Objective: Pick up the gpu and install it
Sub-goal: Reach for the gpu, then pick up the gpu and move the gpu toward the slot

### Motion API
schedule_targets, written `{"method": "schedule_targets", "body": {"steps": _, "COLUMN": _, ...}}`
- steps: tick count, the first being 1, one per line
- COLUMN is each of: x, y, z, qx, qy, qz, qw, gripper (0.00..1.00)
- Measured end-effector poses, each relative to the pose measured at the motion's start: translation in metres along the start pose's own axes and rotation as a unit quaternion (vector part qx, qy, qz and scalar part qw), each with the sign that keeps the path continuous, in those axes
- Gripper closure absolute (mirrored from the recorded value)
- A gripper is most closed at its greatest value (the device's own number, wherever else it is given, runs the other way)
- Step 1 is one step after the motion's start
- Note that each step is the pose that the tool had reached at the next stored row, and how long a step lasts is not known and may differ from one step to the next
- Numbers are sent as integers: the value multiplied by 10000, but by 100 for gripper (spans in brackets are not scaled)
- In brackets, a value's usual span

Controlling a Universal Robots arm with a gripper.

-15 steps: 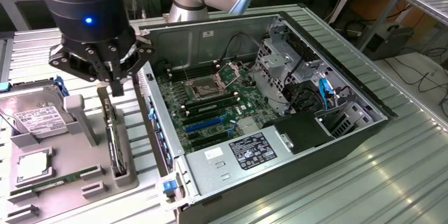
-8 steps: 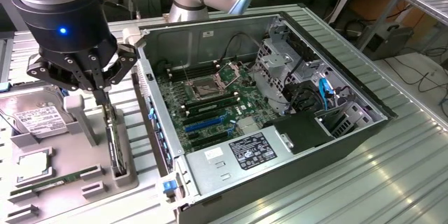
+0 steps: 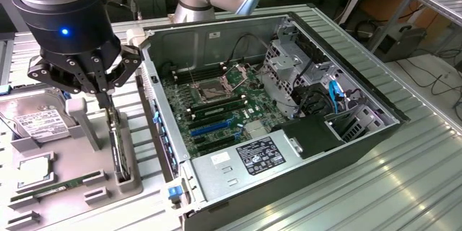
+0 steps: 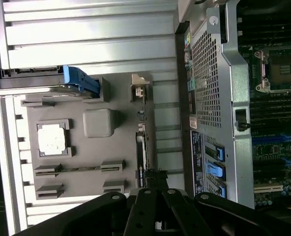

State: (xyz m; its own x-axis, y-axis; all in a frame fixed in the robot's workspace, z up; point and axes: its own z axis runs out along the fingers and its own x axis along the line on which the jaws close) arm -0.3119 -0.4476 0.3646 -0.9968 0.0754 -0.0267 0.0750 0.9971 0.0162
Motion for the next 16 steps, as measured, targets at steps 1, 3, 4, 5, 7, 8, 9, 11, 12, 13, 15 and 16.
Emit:
{"method": "schedule_targets", "body": {"steps": 1, "x": 0, "y": 0, "z": 0, "qx": 0, "qy": 0, "qz": 0, "qw": 10000, "gripper": 89}}
{"method": "schedule_targets", "body": {"steps": 3, "x": 0, "y": 0, "z": 0, "qx": 0, "qy": 0, "qz": 0, "qw": 10000, "gripper": 89}}
{"method": "schedule_targets", "body": {"steps": 4, "x": 0, "y": 0, "z": 0, "qx": 0, "qy": 0, "qz": 0, "qw": 10000, "gripper": 89}}
{"method": "schedule_targets", "body": {"steps": 5, "x": 0, "y": 0, "z": 0, "qx": 1, "qy": 0, "qz": 0, "qw": 10000, "gripper": 89}}
{"method": "schedule_targets", "body": {"steps": 7, "x": 64, "y": -15, "z": 107, "qx": 7, "qy": -2, "qz": 0, "qw": 10000, "gripper": 58}}
{"method": "schedule_targets", "body": {"steps": 8, "x": 119, "y": -47, "z": 279, "qx": 7, "qy": -1, "qz": 0, "qw": 10000, "gripper": 58}}
{"method": "schedule_targets", "body": {"steps": 9, "x": 120, "y": -48, "z": 326, "qx": 7, "qy": -1, "qz": 0, "qw": 10000, "gripper": 58}}
{"method": "schedule_targets", "body": {"steps": 11, "x": 120, "y": -49, "z": 393, "qx": 7, "qy": -2, "qz": 0, "qw": 10000, "gripper": 58}}
{"method": "schedule_targets", "body": {"steps": 12, "x": 120, "y": -50, "z": 423, "qx": 7, "qy": -1, "qz": 0, "qw": 10000, "gripper": 58}}
{"method": "schedule_targets", "body": {"steps": 13, "x": 120, "y": -50, "z": 454, "qx": 7, "qy": -2, "qz": 0, "qw": 10000, "gripper": 58}}
{"method": "schedule_targets", "body": {"steps": 15, "x": 121, "y": -51, "z": 504, "qx": 8, "qy": -1, "qz": 0, "qw": 10000, "gripper": 58}}
{"method": "schedule_targets", "body": {"steps": 16, "x": 121, "y": -52, "z": 536, "qx": 8, "qy": -1, "qz": 0, "qw": 10000, "gripper": 58}}
